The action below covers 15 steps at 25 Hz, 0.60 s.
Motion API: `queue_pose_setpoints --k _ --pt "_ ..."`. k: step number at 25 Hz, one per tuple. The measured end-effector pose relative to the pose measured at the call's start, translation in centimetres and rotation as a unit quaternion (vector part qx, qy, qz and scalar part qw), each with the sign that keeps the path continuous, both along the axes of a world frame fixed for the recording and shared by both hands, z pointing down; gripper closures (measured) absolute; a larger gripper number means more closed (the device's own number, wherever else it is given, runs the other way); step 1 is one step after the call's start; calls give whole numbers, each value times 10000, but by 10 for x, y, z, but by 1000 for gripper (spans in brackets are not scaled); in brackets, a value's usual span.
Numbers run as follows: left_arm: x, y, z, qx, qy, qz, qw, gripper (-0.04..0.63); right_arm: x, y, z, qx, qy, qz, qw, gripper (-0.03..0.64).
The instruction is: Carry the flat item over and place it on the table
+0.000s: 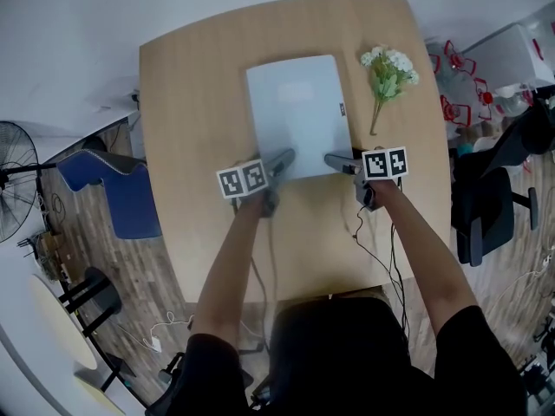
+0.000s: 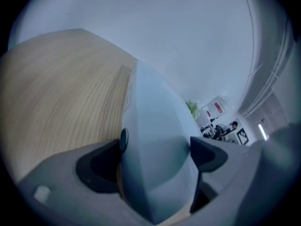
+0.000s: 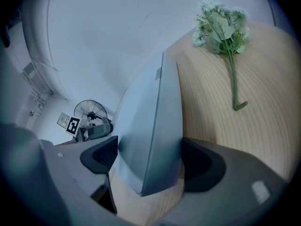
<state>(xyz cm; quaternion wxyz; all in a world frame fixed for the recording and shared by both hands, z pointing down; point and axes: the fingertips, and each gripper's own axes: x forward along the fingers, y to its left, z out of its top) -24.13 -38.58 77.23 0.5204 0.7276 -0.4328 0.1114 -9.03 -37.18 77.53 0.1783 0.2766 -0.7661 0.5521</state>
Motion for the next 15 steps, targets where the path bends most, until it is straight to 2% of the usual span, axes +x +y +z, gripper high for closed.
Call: queue_pose_setpoints --k 4,7,12,15 --pt "-9 8 -10 131 54 -198 9997 120 7 0 -13 231 18 196 9995 178" --pt "-14 27 -23 271 121 -267 9992 120 15 5 -33 467 -163 302 9983 179" --pt "-8 68 -58 610 93 -137 9980 120 17 37 -84 1309 -276 -411 9902 178" --pt "10 98 -99 971 74 -238 9950 121 26 67 -122 1721 -461 -509 9827 179"
